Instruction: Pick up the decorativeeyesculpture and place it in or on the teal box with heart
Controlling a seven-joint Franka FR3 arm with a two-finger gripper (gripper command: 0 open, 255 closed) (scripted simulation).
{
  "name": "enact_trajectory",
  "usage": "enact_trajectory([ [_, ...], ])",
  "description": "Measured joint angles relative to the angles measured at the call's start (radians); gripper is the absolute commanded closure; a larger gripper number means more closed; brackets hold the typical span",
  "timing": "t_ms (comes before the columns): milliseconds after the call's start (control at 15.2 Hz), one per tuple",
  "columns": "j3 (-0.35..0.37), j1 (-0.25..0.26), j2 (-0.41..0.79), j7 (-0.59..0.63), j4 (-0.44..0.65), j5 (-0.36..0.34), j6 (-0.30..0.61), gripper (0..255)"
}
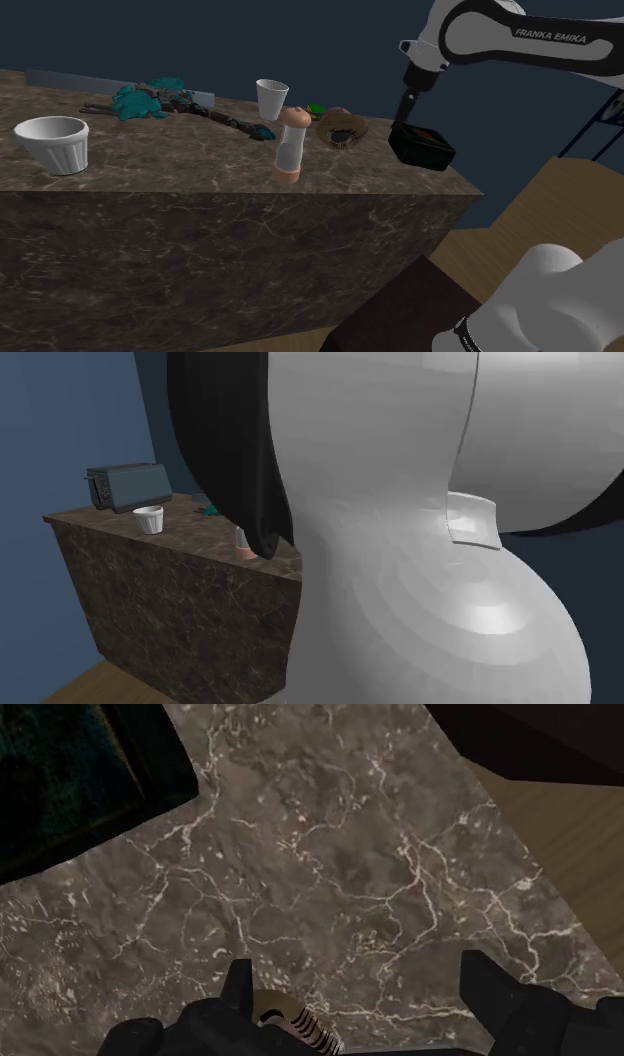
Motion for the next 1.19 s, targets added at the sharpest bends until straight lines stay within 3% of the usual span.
enact_trajectory([
  [594,-0.016,0.074,0.306,-0.402,0.292,0.009,0.064,0],
  [792,-0.011,0.082,0.347,-0.471,0.317,0.010,0.090,0],
  [1188,-0.017,0.077,0.369,-0.481,0.270,0.011,0.161,0],
])
